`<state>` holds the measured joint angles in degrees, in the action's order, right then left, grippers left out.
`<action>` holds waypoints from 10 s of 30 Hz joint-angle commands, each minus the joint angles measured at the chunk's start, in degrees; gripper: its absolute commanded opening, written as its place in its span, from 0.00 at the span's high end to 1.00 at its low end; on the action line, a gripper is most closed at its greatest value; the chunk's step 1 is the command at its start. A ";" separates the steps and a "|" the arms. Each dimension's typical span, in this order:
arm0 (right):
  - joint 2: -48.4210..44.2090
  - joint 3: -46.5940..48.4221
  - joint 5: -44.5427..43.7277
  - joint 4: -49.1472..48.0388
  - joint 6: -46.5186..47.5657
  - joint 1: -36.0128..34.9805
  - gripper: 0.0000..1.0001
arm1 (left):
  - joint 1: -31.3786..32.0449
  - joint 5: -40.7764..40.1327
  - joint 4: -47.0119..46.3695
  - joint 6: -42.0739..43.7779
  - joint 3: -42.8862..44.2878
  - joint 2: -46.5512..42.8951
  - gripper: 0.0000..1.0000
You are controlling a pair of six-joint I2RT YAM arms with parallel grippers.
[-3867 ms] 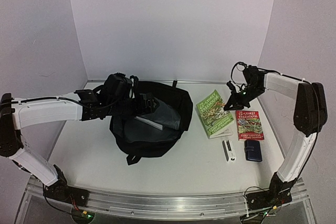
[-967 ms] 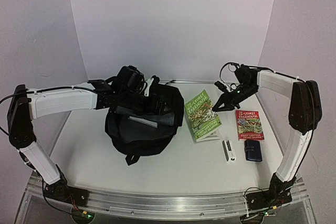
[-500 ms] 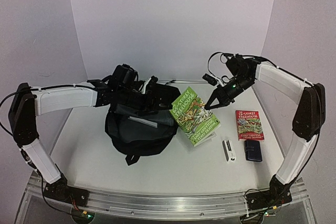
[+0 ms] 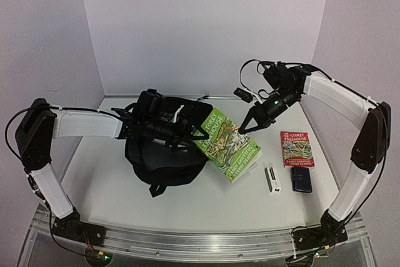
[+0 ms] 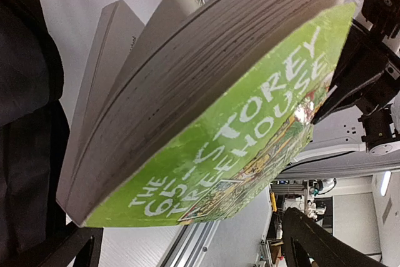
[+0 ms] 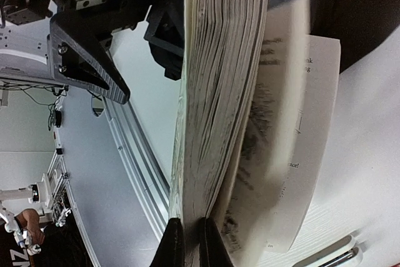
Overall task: Pack the student bag
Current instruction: Pick up the book from the center of the board, then move the student bag to the center of the board, then place the book in the student bag.
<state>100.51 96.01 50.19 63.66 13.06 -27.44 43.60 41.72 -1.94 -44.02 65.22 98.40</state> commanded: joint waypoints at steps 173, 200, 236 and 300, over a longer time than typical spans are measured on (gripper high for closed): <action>40.09 16.44 -7.45 -46.79 -45.22 9.56 1.00 | -4.93 -39.27 0.59 -17.94 -27.15 -49.89 1.00; 12.17 3.99 -33.48 -31.89 -5.01 -4.21 0.31 | -5.02 -40.03 -6.53 -26.24 -41.77 -57.54 1.00; 22.89 8.57 -50.13 -21.37 14.50 -17.48 0.21 | -5.02 -40.39 -3.19 -27.69 -44.83 -62.72 1.00; 11.36 12.43 -32.51 -17.33 -2.41 -17.58 1.00 | -2.27 -35.56 -43.00 -36.35 -28.62 -3.12 0.67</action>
<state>115.70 106.50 16.13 48.33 11.20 -44.77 40.77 8.86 -39.65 -76.87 34.06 93.41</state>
